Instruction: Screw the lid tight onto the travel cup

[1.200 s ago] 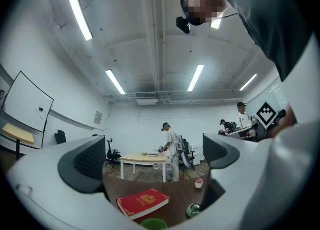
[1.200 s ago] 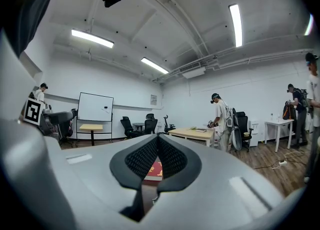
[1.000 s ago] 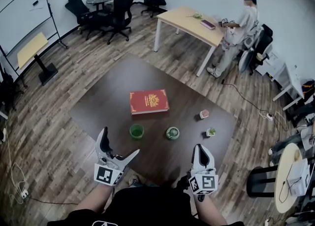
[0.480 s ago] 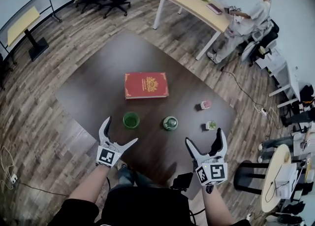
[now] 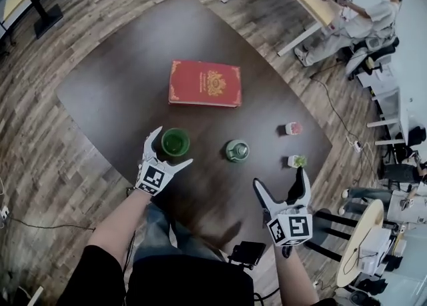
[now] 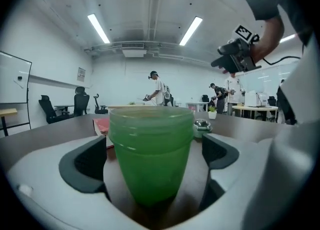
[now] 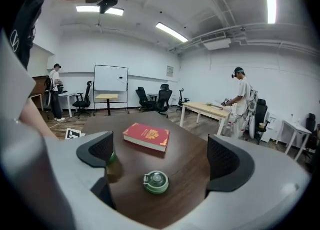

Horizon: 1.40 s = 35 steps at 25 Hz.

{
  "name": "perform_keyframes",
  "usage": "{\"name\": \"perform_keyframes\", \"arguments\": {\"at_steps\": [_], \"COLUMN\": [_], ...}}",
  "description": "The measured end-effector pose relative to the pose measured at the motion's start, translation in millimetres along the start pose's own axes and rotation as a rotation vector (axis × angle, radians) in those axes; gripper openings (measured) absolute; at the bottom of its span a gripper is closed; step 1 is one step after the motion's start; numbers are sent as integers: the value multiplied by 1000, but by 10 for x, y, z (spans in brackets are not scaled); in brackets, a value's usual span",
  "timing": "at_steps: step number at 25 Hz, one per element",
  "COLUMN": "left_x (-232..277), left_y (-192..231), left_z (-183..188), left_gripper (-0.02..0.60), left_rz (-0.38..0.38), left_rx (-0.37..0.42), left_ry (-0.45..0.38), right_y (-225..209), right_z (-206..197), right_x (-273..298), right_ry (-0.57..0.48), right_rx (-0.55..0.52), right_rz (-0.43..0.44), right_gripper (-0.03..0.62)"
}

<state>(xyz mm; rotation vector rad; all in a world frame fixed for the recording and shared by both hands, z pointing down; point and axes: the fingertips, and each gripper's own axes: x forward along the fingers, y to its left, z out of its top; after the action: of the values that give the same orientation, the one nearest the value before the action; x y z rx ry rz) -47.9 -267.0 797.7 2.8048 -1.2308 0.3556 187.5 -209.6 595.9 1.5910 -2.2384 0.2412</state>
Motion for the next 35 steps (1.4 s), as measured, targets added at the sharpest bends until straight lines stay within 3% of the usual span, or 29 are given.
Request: {"name": "perform_keyframes", "arguments": {"at_steps": [3,8,12,14,17,20,25,31,35], "left_x": [159,334,402,432,449,447,440,445,444], "left_y": [22,52,153,191,200,202,209,209,211], "left_z": [36,-71,-174,-245,-277,-264,-281,-274,-276], "left_gripper": [575,538,498,474,421,408,405,405,405], "left_rz": [4,12,17,21,27,26,26,26,28], "left_rx": [12,-10,-101,-130,-117,-112,-111,-111,-109], "left_ry": [-13,60,126,166,197,199,202,201,202], "right_y": [26,63,45,79,152,133,210,254,324], "right_z": [-318,-944,-1393,-1666,-1970,-2093,-2217,-2253,-2252], "right_x": [233,737,1169,1348,1492,1587,1733,1806,1740], "right_ry": [61,177,256,314,382,397,420,437,417], "right_rx": [28,50,40,7,-140,-265,-350,-298,-275], "right_rz": [53,108,107,139,212,264,389,522,552], "right_gripper": [597,597,597,597,597,595,590,586,469]}}
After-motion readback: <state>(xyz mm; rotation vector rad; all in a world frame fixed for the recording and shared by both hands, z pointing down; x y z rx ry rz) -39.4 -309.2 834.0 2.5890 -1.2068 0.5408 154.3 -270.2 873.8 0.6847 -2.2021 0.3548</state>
